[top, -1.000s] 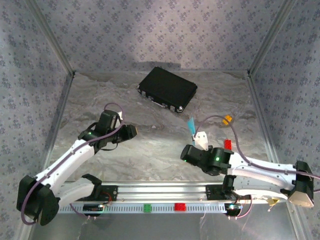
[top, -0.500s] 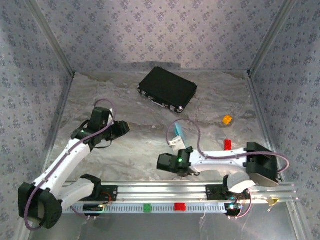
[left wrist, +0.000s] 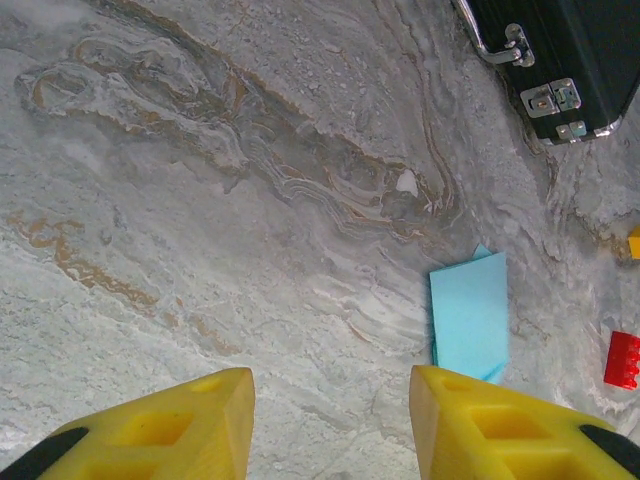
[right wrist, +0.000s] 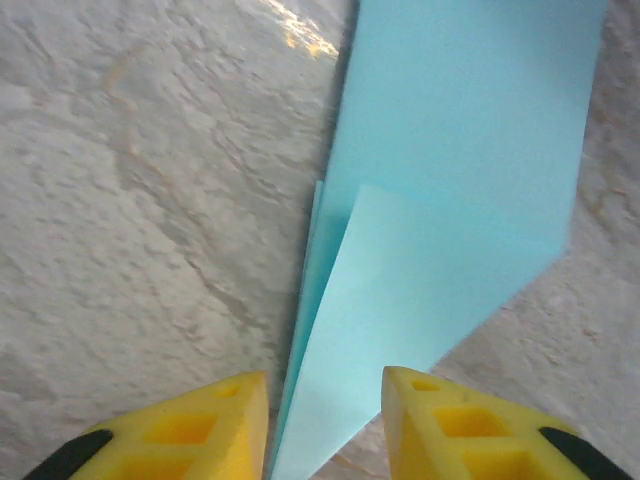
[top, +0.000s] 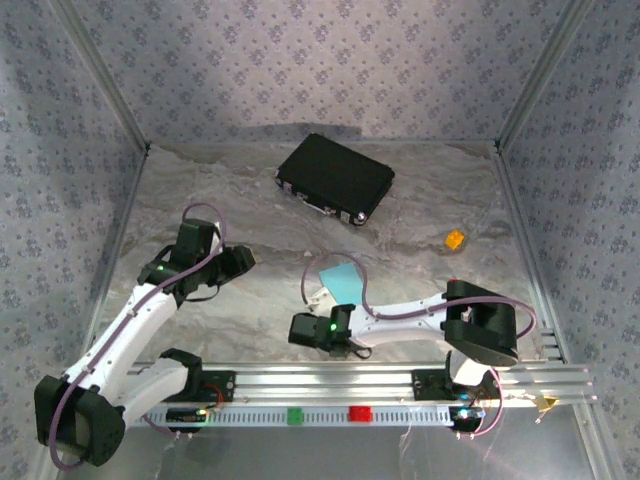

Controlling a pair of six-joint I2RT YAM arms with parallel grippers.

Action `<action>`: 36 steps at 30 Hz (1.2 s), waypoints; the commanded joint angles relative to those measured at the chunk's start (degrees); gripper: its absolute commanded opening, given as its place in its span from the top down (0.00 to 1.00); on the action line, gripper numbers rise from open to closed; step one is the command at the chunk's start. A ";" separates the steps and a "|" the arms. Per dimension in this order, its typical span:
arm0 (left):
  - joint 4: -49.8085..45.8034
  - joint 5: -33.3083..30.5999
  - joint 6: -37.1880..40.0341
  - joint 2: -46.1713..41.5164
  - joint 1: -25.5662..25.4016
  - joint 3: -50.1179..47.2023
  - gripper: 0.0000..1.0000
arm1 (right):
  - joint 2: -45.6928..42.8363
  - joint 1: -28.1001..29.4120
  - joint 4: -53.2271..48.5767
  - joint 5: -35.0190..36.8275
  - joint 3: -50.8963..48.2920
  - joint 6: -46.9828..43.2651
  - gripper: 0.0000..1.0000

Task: Fold a paper plane with a square sheet of paper (pick it up from the middle)
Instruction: Turn over the paper at the center of the table, then rotate the paper at the center of the table.

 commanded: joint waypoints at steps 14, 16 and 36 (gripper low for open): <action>12.21 12.24 -5.15 3.70 -1.09 -6.98 0.69 | -25.84 -24.99 37.39 -35.14 -26.86 2.98 0.78; 12.80 12.74 -5.38 4.59 -1.94 -7.06 0.71 | -25.46 -27.04 38.51 -37.67 -27.97 3.71 0.82; 16.56 13.19 -6.83 7.30 -6.66 -7.33 0.78 | -12.92 -25.19 48.06 -35.32 -30.31 17.24 0.89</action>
